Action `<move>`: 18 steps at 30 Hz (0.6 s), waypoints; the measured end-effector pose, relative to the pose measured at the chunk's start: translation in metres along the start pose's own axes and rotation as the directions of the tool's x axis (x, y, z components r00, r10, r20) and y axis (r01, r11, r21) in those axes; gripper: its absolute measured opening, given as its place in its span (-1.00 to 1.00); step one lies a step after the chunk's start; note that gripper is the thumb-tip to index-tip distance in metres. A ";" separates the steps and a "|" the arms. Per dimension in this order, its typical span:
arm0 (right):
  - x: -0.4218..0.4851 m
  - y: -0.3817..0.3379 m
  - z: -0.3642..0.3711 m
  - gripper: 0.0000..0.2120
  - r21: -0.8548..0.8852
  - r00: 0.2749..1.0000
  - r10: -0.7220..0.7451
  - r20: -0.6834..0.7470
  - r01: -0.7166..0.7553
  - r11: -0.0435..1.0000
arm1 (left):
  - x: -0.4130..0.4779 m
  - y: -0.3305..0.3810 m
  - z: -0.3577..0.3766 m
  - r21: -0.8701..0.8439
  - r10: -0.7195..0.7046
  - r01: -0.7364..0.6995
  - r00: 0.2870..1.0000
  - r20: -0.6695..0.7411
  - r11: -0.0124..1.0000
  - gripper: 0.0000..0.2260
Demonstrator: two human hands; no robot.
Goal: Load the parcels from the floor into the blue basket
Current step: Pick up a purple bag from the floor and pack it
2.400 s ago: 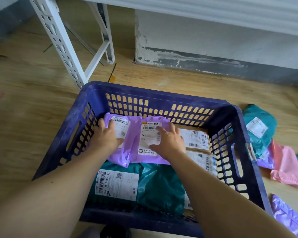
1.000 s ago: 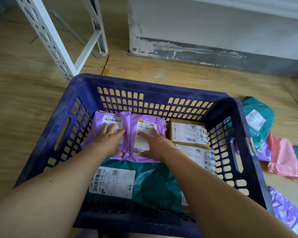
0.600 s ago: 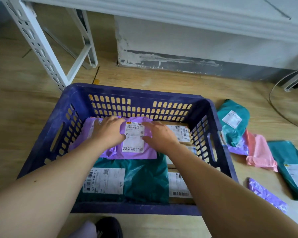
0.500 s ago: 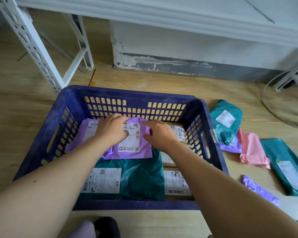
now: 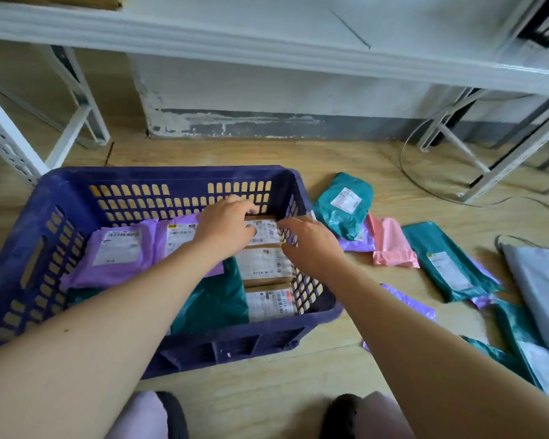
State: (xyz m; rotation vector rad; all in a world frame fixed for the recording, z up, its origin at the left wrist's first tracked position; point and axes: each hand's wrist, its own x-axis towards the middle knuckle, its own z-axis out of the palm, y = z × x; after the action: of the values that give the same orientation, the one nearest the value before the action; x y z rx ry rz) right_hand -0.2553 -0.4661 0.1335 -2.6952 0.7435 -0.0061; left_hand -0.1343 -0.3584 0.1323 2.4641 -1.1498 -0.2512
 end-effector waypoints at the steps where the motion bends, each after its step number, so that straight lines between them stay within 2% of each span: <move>1: -0.006 0.007 -0.005 -0.55 0.003 1.000 0.018 -0.010 -0.018 1.000 | -0.001 0.009 0.000 0.005 0.020 -0.020 1.000 -0.001 1.000 -0.68; 7: -0.033 0.044 -0.030 -0.65 0.057 0.987 0.125 -0.097 -0.120 0.991 | 0.007 0.072 0.010 -0.070 0.119 -0.120 0.993 -0.026 0.990 -0.73; 12: -0.053 0.082 -0.049 -0.61 0.063 0.971 0.187 -0.151 -0.180 0.982 | 0.017 0.133 0.035 -0.173 0.122 -0.125 0.992 -0.028 0.977 -0.74; 18: -0.074 0.133 -0.058 -0.63 0.088 0.939 0.307 -0.153 -0.296 0.951 | 0.023 0.179 0.070 -0.195 0.179 -0.161 0.981 0.076 0.967 -0.74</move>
State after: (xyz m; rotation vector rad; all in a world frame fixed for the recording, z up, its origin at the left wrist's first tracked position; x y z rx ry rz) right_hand -0.3904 -0.5552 0.1509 -2.5145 1.1806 -0.1776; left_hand -0.2667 -0.4993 0.1470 2.1955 -1.3047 -0.4088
